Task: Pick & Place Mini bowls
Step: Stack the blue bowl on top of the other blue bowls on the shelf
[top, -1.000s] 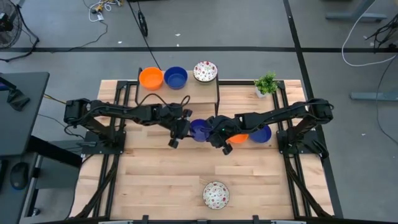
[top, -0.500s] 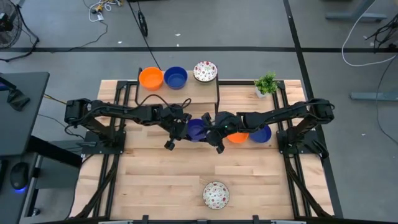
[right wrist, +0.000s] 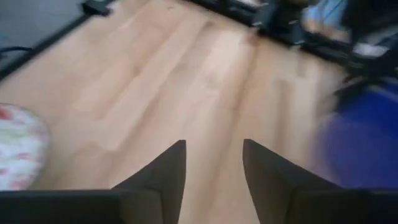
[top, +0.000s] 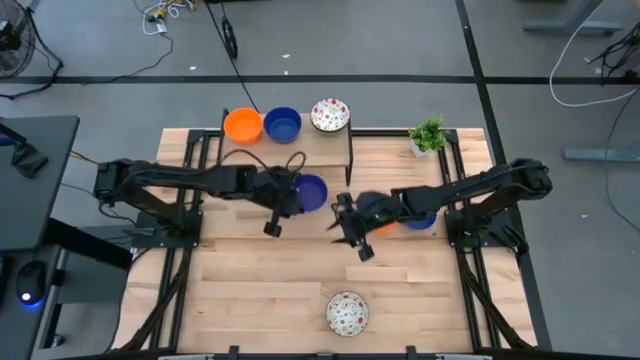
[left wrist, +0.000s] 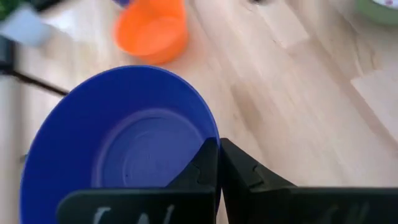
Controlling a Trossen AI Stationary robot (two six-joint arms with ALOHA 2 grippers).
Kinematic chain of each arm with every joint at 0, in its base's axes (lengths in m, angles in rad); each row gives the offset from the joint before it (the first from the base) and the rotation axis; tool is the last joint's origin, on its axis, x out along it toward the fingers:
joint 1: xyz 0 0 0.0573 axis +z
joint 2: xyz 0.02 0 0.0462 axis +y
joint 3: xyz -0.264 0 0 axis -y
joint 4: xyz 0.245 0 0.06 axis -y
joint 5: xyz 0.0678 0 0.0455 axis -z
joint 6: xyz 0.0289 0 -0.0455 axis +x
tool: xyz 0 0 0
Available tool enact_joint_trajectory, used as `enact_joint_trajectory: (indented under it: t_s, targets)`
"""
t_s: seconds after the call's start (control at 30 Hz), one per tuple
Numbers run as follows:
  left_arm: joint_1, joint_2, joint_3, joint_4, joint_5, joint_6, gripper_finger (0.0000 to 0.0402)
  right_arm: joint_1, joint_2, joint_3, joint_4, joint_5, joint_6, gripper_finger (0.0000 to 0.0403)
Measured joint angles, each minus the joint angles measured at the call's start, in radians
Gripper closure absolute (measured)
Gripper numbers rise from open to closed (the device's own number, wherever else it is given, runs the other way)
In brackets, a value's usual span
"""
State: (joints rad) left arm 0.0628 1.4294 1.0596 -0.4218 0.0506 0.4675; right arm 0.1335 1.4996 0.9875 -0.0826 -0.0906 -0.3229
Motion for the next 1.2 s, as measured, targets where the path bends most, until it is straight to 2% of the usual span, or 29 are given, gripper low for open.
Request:
enact_joint_trajectory:
  t_s: [0.1, 0.2, 0.27, 0.43, 0.53, 0.77, 0.9, 1.2]
  targets:
    - [0.014, -0.009, 0.131, -0.126, -0.071, -0.001, 0.0397, 0.053, 0.000, -0.064, 0.065, 0.016, 0.061, 0.0257]
    - [0.054, -0.012, 0.264, -0.225, -0.129, -0.001, 0.0397, 0.091, 0.000, -0.157, 0.197, 0.103, 0.124, 0.0273]
    - [0.099, -0.012, 0.333, -0.277, -0.148, 0.000, 0.0397, 0.102, 0.000, -0.235, 0.321, 0.152, 0.180, 0.0284]
    - [0.259, -0.012, 0.435, -0.326, -0.153, 0.011, 0.0397, 0.103, -0.005, -0.395, 0.575, 0.185, 0.258, 0.0310]
    - [0.373, -0.012, 0.440, -0.334, -0.106, 0.009, 0.0396, 0.099, -0.007, -0.446, 0.658, 0.221, 0.258, 0.0323]
    - [0.573, 0.017, 0.439, -0.337, 0.086, -0.019, 0.0396, 0.085, -0.011, -0.458, 0.674, 0.233, 0.244, 0.0341]
    - [0.616, 0.060, 0.439, -0.334, 0.136, -0.018, 0.0396, 0.085, -0.011, -0.458, 0.674, 0.233, 0.237, 0.0346]
    - [0.619, 0.139, 0.439, -0.324, 0.132, -0.021, 0.0396, 0.085, -0.010, -0.458, 0.674, 0.233, 0.236, 0.0346]
